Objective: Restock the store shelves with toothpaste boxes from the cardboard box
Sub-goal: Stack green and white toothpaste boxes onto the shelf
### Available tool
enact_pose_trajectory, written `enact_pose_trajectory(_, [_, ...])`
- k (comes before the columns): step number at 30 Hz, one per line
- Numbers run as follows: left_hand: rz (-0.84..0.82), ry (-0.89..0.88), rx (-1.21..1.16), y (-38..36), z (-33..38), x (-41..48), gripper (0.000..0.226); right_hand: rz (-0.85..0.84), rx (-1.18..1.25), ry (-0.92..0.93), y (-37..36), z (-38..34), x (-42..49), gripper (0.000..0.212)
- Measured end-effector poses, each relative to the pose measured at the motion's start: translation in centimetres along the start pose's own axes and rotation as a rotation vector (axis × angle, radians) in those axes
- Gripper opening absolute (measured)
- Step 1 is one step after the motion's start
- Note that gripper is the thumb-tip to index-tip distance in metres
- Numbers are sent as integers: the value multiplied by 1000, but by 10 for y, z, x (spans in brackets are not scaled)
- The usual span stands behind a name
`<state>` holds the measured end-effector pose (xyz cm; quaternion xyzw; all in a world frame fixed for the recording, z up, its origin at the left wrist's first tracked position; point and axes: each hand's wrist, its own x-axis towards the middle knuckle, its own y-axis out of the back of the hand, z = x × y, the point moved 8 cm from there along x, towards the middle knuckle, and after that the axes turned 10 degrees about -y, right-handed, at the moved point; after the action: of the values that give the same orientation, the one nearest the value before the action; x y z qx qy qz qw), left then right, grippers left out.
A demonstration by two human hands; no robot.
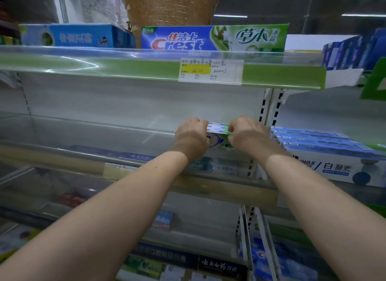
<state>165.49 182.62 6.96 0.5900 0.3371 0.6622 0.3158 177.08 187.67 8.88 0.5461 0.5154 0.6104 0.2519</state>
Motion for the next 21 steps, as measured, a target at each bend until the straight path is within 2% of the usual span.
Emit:
enact_pose_trajectory(3, [104,78,-178,17,-19,-10,35,27,259,62,17,-25,-15,24])
enact_pose_trajectory(7, [236,312,-457,45,-50,-33,30,-60,592,75,31,-73,-40,18])
enact_pose_trajectory(10, [380,416,-577,69,-74,-61,24,-63,840,126,39,-103,-61,15])
enact_pose_trajectory(13, [459,510,-543,94,-97,-97,22,-83,949,214,42,-131,-81,13])
enact_pose_trajectory(15, [491,574,-503,111,-107,-129,20,-157,1023,286,40,-152,-99,19])
enact_pose_trajectory(18, [573,672,-463,135,-113,-175,7,-243,1106,384,39,-178,-126,22])
enact_pose_trajectory(21, [667,788,-411,156,-108,-224,16,-354,1198,489,41,-195,-163,22])
